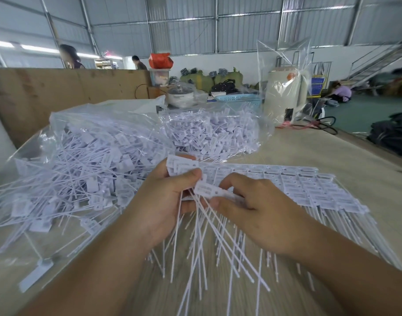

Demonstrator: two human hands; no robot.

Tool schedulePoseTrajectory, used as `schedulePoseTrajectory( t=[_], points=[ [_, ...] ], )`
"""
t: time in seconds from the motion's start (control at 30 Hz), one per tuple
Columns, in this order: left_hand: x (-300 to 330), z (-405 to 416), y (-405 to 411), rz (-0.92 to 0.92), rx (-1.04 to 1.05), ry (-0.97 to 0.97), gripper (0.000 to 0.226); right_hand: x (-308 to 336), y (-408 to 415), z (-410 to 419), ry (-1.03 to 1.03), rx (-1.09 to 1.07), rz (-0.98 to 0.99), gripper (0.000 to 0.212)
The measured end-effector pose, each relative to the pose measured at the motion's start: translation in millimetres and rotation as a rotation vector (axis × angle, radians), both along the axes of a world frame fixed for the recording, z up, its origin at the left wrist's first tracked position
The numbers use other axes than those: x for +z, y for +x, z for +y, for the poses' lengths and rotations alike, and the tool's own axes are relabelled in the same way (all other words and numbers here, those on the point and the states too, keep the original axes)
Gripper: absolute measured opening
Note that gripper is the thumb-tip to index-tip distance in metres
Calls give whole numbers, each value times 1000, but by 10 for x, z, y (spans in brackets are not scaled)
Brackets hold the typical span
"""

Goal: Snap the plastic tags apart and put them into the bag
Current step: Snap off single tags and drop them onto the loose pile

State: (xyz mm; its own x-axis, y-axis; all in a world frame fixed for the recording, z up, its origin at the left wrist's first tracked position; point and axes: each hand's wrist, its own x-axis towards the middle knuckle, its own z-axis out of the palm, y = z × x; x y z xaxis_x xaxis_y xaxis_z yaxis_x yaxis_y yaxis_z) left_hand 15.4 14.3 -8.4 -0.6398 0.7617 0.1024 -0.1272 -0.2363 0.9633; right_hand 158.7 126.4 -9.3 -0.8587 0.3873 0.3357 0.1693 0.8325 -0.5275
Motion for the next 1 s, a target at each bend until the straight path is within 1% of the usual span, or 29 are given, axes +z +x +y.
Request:
schedulePoseTrajectory(
  t=[0.03,0.17,0.23,0.3,0.37,0.43,0.5,0.6,0.67,0.77,0.87,0.93,1.0],
  points=[
    [2,-4,-14,1,18,-1,27,2,-1,7,5,6,-17,33],
    [3,-1,-59,32,125,1,20,-21,-2,50,-25,36,-98,36],
    [9,-3,-81,55,175,-14,23,-50,13,73,-35,71,-216,34],
    [15,-17,-107,76,193,-24,25,-73,22,90,-34,89,-359,44],
    [19,-31,-124,113,202,-51,29,-76,24,100,-22,89,-431,50],
    [18,-32,-123,148,189,-81,30,-59,29,107,-11,79,-465,45],
    [9,-23,-120,163,154,-111,26,-22,48,118,6,62,-521,41],
    [-20,-13,-123,235,117,-176,26,46,96,170,26,26,-599,41],
    [-39,-7,-127,256,88,-214,26,75,114,204,38,14,-589,46],
    [-65,5,-127,280,67,-262,31,61,94,191,33,16,-479,47],
    [-101,33,-114,292,58,-291,31,-4,32,147,24,54,-371,34],
    [-121,42,-98,287,30,-301,28,-32,15,138,15,94,-371,31],
    [-126,45,-86,265,11,-303,28,-43,35,153,32,117,-433,33]
  ],
)
